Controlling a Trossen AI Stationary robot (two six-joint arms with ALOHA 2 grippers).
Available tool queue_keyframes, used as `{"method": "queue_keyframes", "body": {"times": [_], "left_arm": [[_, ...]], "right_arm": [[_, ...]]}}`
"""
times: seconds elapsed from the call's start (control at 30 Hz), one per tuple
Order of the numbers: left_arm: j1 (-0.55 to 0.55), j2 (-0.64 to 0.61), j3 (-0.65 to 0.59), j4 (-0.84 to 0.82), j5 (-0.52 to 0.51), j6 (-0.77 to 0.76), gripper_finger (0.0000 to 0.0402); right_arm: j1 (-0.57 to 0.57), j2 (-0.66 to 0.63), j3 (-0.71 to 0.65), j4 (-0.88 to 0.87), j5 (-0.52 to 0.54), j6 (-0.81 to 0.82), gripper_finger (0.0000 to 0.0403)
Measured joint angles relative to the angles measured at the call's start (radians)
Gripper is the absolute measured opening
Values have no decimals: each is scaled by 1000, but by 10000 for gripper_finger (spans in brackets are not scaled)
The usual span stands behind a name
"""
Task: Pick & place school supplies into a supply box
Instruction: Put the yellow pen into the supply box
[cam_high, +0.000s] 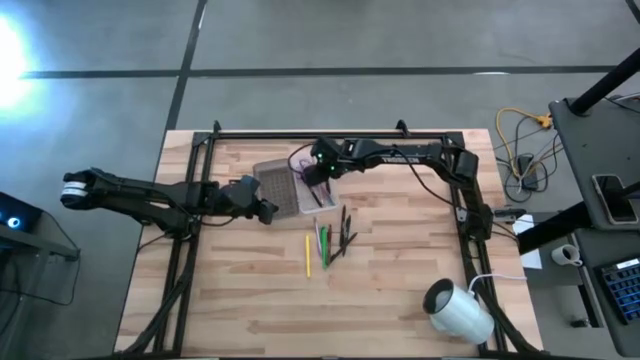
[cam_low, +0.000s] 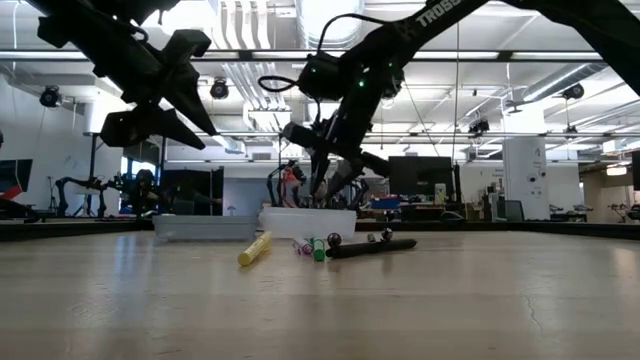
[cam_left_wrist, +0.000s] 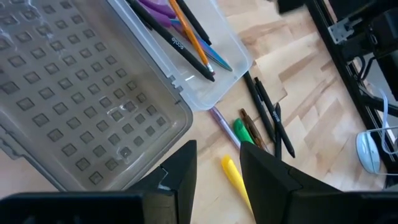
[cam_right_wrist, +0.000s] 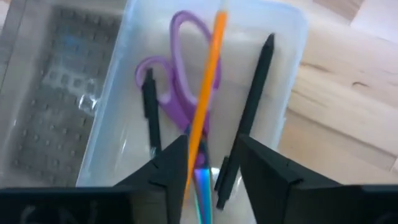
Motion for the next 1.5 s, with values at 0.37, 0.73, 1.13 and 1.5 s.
{"method": "queue_keyframes", "body": {"times": [0.37,0.73,1.13,1.5], "left_arm": [[-43,0,0,0,0,1,107],[-92,0,-3,0,1,123,107],[-114,0,-11,0,148,102,107],[-114,0,-36,-1,134,72,107]], "right_arm": [[142,-89,0,-142,22,-108,180],[319,-111,-6,-427,37,-314,180],[400,-111,-16,-530,-12,324,171],[442,-111,-17,-550,-11,555,164]]}}
